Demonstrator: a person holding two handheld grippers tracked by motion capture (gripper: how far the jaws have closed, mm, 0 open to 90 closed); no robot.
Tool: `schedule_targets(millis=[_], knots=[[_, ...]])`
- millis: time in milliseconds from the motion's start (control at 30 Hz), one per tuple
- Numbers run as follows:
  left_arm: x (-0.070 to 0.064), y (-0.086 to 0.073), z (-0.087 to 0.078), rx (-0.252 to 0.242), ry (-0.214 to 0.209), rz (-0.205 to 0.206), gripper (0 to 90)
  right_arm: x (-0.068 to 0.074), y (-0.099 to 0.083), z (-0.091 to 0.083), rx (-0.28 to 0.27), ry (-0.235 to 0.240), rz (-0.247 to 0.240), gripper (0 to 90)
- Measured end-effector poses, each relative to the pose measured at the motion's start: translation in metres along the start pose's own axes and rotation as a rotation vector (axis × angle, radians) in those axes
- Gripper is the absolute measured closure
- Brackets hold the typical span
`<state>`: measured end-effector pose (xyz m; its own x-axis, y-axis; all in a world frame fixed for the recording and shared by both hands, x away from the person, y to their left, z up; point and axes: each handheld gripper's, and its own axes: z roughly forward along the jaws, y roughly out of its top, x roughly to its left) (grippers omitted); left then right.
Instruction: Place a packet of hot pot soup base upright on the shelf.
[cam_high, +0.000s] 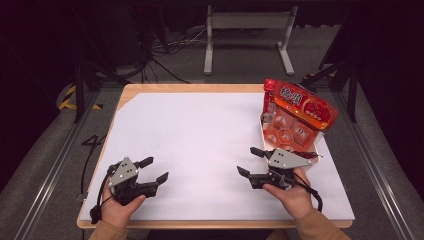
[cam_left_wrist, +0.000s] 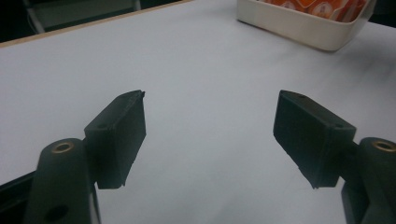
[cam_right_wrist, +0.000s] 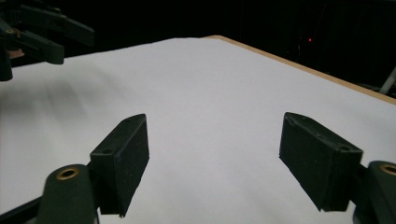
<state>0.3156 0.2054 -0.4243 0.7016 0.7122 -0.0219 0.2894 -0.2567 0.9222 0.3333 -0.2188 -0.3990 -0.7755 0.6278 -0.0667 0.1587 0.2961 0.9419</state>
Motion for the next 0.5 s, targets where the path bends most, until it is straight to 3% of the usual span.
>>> schedule_targets(millis=[100,200,333,500], knots=[[0.006,-0.008,0.004,0.025,0.019,-0.01,28.2,0.005,-0.011,0.008,0.048,0.006,0.002,23.4],[0.009,-0.013,0.007,0.036,-0.004,-0.052,28.2,0.007,-0.017,0.012,0.061,0.004,0.0,23.4],[0.012,-0.016,0.01,0.052,-0.028,-0.052,28.2,0.008,-0.025,0.019,0.083,-0.008,-0.021,23.1],[0.011,-0.016,0.012,0.063,-0.051,-0.042,28.0,0.003,-0.029,0.02,0.09,-0.025,0.004,21.8]])
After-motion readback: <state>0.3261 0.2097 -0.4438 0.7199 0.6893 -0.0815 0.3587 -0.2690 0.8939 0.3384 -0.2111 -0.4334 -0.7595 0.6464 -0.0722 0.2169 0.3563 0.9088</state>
